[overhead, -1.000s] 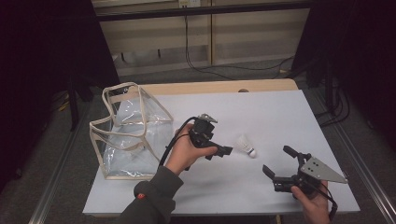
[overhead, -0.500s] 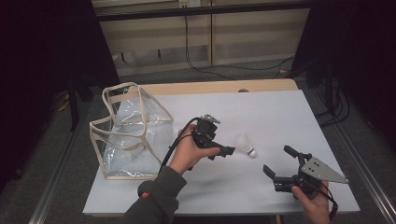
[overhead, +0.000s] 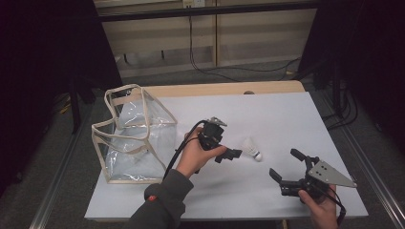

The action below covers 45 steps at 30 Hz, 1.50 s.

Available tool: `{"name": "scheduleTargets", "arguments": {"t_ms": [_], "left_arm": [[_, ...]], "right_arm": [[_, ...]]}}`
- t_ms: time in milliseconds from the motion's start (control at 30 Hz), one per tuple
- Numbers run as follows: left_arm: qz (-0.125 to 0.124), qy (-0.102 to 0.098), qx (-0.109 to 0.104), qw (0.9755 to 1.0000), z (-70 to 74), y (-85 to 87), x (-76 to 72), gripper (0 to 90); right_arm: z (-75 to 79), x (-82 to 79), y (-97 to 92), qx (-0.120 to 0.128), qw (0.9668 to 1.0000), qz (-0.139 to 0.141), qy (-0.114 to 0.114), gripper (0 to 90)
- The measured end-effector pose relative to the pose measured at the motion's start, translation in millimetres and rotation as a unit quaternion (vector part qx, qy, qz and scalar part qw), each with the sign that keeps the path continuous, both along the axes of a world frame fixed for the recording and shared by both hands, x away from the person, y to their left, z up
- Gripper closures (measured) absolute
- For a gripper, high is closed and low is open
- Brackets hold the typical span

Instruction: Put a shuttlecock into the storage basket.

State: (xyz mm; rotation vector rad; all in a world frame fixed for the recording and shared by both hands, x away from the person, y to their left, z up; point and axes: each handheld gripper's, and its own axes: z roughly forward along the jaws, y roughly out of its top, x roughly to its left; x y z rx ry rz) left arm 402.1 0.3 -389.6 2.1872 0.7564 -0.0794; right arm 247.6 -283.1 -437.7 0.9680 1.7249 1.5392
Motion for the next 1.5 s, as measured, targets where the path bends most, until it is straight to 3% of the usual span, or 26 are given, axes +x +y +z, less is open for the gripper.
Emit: {"name": "scheduleTargets", "arguments": {"t_ms": [367,1500], "left_arm": [[-0.001,-0.001,0.007,1.0,-4.8,-5.0,2.5,3.0],[-0.022,-0.031,0.02,0.9991,-24.4,-20.8,11.7,6.9]], "right_arm": [[0.0,0.0,-0.1,0.002,1.0,0.0,-0.001,1.6],[0.1,0.0,-0.2,0.0,1.0,0.0,-0.001,1.7]]}}
